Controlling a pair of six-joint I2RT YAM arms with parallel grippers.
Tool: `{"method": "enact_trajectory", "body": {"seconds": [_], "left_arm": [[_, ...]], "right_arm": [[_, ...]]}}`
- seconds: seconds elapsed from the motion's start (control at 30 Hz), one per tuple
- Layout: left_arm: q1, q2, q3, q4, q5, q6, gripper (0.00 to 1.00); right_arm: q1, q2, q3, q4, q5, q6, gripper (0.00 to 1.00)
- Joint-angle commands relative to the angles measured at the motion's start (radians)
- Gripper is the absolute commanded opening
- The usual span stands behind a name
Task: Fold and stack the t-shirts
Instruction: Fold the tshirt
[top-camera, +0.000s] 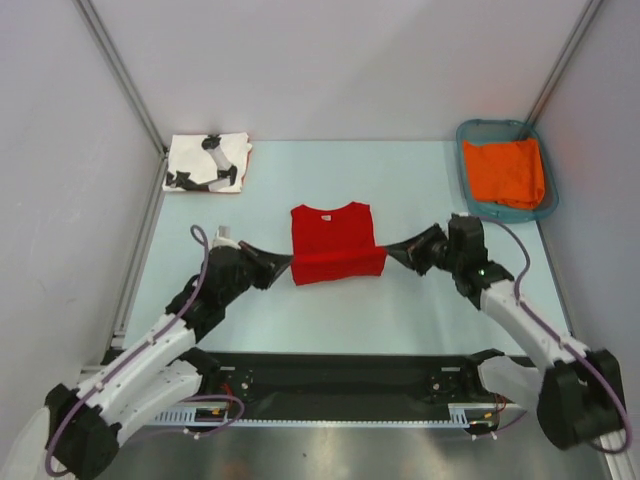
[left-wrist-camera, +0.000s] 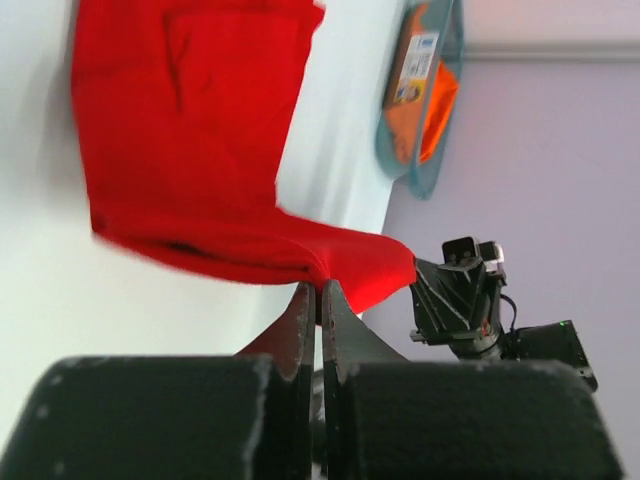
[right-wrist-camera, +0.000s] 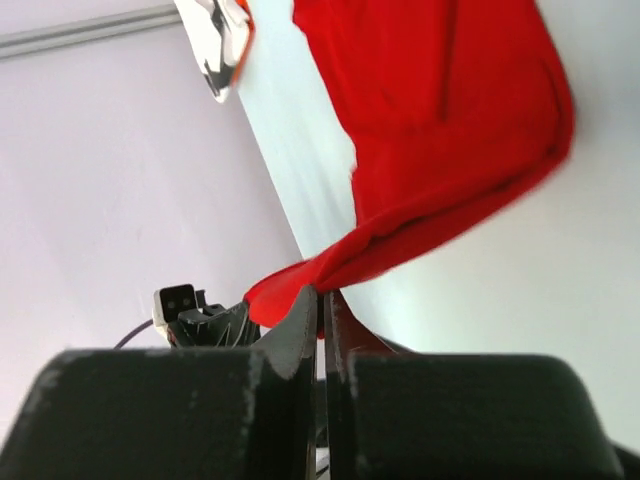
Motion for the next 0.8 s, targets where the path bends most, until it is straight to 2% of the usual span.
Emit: {"method": "enact_trajectory", "body": {"seconds": [0.0,0.17,0.23,0.47,0.77], "left_arm": [[0.131,0.142,0.06,0.201,0.077,0.076,0.0],[0.29,0.445,0.225,0.31,0.194,0.144,0.0],[0.327,0.533,0.273,0.332,0.238,0.155,0.0],[0.39,0.848,0.495,0.386,0.312,0.178,0.0],[0.42,1.07,0.681,0.386,0.355,0.175,0.0]], "right_arm": [[-0.097,0.2,0.151,0.097,-0.222,-0.161,0.0],[-0.133,0.543,0.433,0.143,-0.332,-0.227,0.0],[-0.142,0.625,0.507,0.146,-0.351,-0.235,0.0],[-0.172,0.887,0.751,0.189,-0.411,-0.208,0.0],[-0.202,1.125,0.913,0.208,-0.463,-0.185,0.0]]}}
